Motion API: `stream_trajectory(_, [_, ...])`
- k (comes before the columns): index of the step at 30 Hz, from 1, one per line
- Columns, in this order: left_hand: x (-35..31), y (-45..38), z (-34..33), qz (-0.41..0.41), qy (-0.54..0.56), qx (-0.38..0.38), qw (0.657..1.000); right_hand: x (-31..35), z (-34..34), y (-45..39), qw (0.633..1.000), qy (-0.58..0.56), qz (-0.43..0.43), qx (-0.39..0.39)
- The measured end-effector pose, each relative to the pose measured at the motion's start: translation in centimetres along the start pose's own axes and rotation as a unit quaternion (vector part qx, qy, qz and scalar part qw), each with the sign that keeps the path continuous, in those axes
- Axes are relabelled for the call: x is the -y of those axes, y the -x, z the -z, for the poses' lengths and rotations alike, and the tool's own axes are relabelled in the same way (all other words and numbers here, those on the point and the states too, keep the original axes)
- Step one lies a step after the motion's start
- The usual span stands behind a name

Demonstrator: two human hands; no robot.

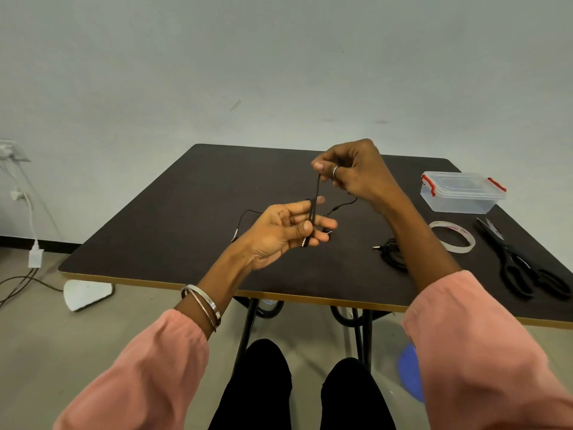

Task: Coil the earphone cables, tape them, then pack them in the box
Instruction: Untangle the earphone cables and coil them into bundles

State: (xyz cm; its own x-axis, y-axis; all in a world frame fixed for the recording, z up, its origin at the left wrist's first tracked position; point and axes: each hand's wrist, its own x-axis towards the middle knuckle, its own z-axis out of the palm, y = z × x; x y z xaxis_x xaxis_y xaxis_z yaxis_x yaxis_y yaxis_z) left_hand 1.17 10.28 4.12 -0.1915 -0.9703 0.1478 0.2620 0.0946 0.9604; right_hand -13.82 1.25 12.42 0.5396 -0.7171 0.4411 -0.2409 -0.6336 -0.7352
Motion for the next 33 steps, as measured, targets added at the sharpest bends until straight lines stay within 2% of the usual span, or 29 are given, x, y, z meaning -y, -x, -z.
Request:
stream_trajectory(6, [-0.5,-0.2,0.2,-0.029,0.036,0.026,0.999,-3.1,-1.4,0.0,0.996,-0.066,-0.051,-0.023])
stream_trajectory(13, [-1.2,-0.7,1.2,-0.069,0.137,-0.025,0.988,-5.3,-5.3,3.7,0.989,-0.101,-0.101,0.047])
stream_trajectory(20, [-2.2,-1.4,2.3,-0.080,0.117,-0.149,0.979,-4.0,-7.3,6.6,0.979,0.059,-0.036,0.193])
stream_trajectory(22, [-2.5,-1.4,2.4,-0.079,0.090,-0.176,0.977,-3.6,-7.3,6.7,0.973,0.094,-0.023,0.208])
stream_trajectory(28, [-2.4,-1.2,2.3,-0.061,-0.013,-0.196,0.979,-2.3,-5.9,6.3,0.984,0.109,0.010,0.137])
stream_trajectory(33, [-2.3,-1.0,2.2,-0.052,-0.036,-0.193,0.979,-1.1,-4.5,5.6,0.997,0.006,-0.030,0.075])
